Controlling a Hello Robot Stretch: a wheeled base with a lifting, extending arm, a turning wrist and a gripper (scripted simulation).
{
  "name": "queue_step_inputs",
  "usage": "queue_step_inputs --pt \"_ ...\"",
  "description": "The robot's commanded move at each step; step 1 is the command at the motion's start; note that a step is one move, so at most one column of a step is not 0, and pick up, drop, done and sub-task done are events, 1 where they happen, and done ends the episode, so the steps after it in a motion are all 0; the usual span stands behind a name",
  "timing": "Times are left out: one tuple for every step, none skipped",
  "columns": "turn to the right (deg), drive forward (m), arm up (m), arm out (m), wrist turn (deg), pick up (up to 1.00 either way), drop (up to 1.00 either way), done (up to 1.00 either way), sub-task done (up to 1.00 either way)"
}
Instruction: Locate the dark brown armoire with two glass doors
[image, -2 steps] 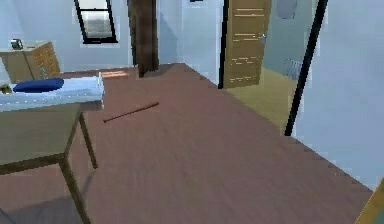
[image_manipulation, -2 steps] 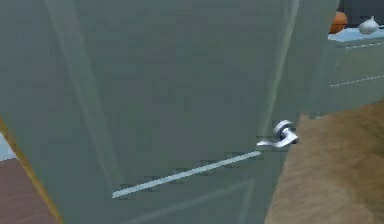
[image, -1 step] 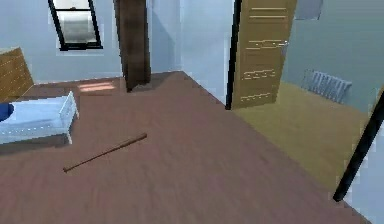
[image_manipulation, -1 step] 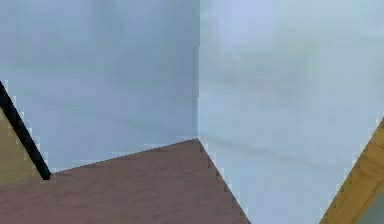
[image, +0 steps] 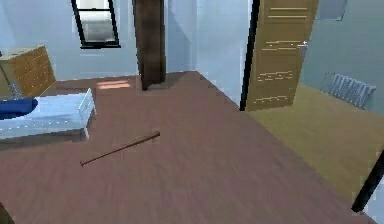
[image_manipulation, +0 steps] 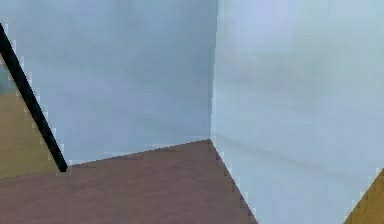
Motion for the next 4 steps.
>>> queue_step_inputs --pt "0.0 1.0 0.0 0.0 0.0 0.0 0.0 0.0 0.0" --pt "0.0 1.0 0.0 0.0 0.0 0.0 0.0 0.0 0.0" --pt "0.0 0.15 0.0 0.0 0.0 0.0 0.0 0.0 0.0" --pt "-12.0 0.0 0.0 0.0 0.0 0.0 0.0 0.0 0.0"
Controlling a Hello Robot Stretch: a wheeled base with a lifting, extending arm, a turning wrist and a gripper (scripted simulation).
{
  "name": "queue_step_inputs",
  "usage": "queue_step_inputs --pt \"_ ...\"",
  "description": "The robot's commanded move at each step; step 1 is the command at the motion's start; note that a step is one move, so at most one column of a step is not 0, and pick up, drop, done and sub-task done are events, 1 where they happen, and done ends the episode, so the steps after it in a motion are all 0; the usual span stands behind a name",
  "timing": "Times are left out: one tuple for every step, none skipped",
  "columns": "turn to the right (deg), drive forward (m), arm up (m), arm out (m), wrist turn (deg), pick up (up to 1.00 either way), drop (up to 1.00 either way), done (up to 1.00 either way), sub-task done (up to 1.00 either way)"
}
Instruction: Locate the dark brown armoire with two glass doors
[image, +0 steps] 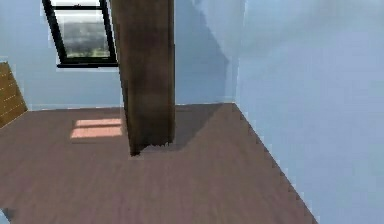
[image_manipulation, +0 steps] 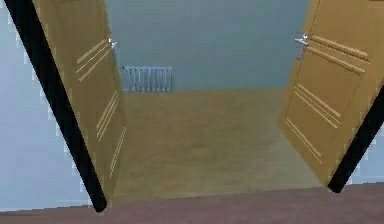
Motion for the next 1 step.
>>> queue_step_inputs --pt "-3.0 0.0 0.0 0.0 0.0 0.0 0.0 0.0 0.0"
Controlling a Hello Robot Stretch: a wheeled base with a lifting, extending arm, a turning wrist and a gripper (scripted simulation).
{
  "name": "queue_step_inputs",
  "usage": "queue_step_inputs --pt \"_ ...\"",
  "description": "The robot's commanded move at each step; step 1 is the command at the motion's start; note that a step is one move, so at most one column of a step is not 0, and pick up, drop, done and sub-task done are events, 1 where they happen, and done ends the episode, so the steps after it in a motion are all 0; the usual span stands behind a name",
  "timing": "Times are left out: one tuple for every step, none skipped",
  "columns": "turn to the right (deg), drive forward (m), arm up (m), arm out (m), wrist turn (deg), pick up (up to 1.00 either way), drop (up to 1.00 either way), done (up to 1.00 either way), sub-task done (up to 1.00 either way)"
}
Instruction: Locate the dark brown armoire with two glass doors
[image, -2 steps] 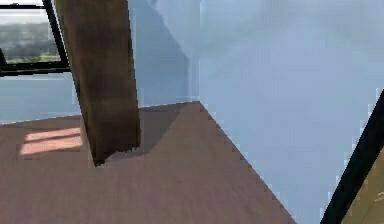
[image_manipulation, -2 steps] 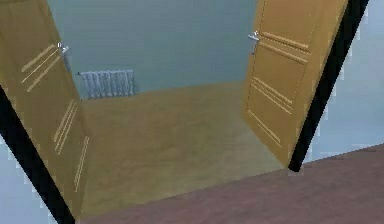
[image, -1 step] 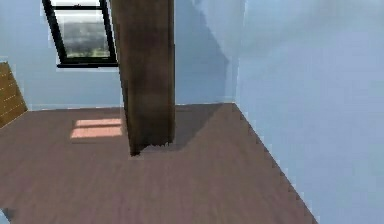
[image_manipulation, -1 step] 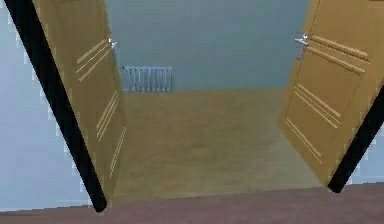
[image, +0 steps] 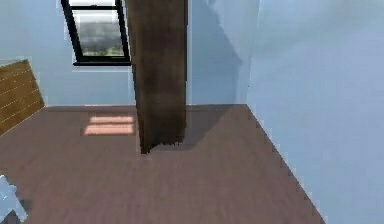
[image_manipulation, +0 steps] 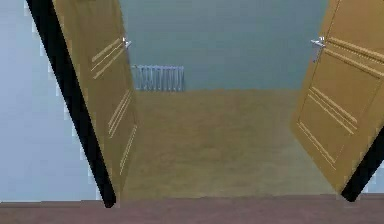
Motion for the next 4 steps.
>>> queue_step_inputs --pt "0.0 0.3 0.0 0.0 0.0 0.0 0.0 0.0 0.0" --pt "-9.0 0.0 0.0 0.0 0.0 0.0 0.0 0.0 0.0" --pt "0.0 0.65 0.0 0.0 0.0 0.0 0.0 0.0 0.0" --pt "0.0 0.0 0.0 0.0 0.0 0.0 0.0 1.0 0.0"
